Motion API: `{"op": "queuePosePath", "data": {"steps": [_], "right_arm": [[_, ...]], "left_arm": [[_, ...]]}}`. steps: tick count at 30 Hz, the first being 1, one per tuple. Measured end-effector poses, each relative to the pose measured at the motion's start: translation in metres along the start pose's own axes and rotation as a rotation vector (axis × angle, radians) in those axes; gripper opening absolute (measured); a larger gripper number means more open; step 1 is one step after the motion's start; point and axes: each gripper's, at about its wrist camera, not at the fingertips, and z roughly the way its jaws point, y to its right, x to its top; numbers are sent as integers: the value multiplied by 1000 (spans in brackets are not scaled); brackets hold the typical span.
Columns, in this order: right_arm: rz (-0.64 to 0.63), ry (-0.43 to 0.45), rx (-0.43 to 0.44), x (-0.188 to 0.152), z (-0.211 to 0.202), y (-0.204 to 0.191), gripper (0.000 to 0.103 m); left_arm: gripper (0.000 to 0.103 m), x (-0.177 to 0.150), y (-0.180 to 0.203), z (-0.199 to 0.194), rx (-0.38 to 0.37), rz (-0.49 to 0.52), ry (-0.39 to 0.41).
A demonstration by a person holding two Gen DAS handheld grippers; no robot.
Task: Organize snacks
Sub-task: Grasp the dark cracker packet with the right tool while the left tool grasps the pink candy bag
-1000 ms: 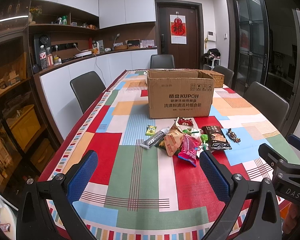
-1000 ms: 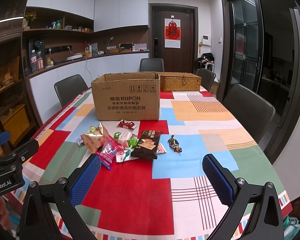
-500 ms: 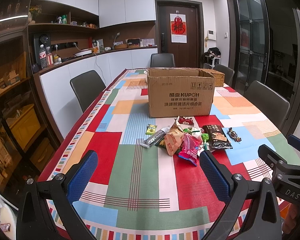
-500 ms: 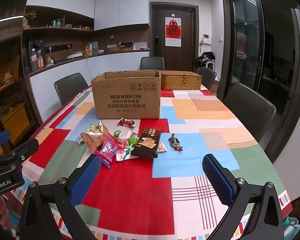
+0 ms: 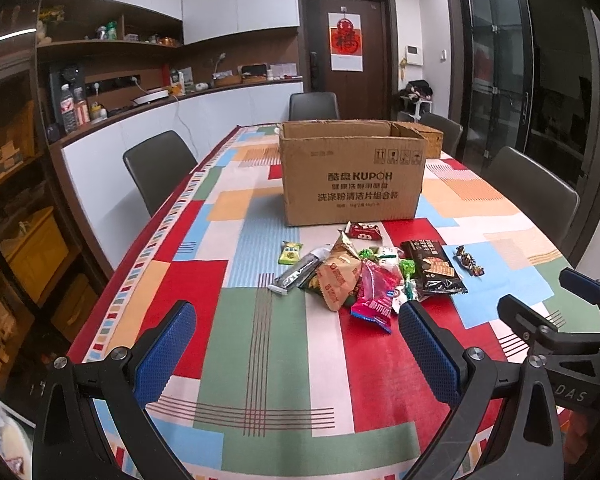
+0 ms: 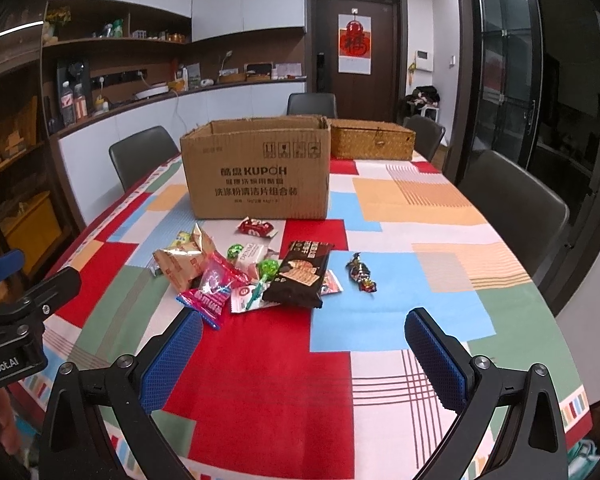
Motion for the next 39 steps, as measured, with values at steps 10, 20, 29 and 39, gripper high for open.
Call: {"op": "queuePosePath", "data": {"steps": [10,20,29,39], "right_arm": [[-28,-75,20,11,37,-6,95],[-22,-155,56,23,83,-6,85],[-12,-192,60,29,118,2,76],[-1,-250,70,29,153,5,70]], "left_arm": [[91,11,2,41,-24,32,-63],[69,17,20,82,-137,91,-131],[57,18,42,116,-240,146,-195],[52,12,55,146,-283,151,-260]]}}
